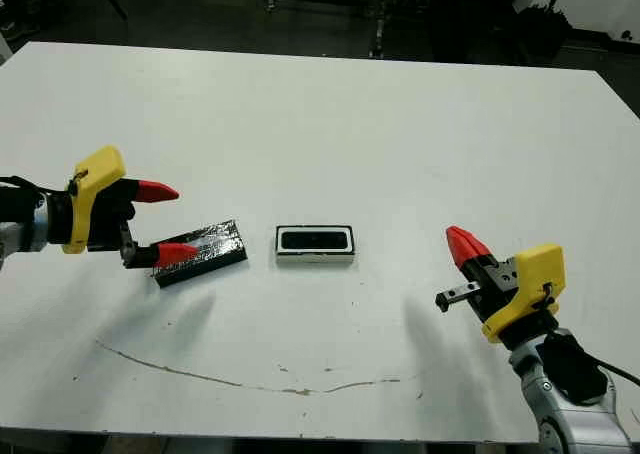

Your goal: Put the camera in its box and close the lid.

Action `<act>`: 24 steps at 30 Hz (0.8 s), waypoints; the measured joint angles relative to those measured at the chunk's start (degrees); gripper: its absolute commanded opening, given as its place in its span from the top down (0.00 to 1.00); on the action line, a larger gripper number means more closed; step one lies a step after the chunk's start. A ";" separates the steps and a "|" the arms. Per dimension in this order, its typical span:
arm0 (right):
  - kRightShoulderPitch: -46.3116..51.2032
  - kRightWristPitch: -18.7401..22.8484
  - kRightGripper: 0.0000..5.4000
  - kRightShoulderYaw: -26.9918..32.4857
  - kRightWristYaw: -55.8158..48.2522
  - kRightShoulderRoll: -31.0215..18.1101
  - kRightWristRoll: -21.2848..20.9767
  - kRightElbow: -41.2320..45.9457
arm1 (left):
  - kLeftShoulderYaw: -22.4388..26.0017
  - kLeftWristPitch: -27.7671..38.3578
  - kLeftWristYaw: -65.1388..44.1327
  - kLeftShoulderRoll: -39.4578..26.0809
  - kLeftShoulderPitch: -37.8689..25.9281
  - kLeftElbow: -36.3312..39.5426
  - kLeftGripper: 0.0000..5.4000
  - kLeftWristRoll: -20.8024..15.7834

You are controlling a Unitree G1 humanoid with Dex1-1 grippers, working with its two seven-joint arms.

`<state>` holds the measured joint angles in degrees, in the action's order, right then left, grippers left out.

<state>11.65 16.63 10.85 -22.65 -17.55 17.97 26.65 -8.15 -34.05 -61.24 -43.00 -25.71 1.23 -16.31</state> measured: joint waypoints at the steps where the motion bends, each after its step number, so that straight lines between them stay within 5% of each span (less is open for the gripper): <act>1: 0.00 -0.01 1.00 -0.05 0.00 0.00 0.00 0.00 | -0.09 0.00 -0.13 0.00 0.00 0.00 0.00 0.01; 24: 0.38 -0.14 1.00 -0.13 -0.11 -0.01 1.01 -0.01 | -2.28 11.52 -2.52 0.18 0.37 -3.69 0.00 4.52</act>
<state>12.03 16.48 10.72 -22.76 -17.56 18.98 26.64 -10.44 -22.53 -63.76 -42.81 -25.34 -2.46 -11.79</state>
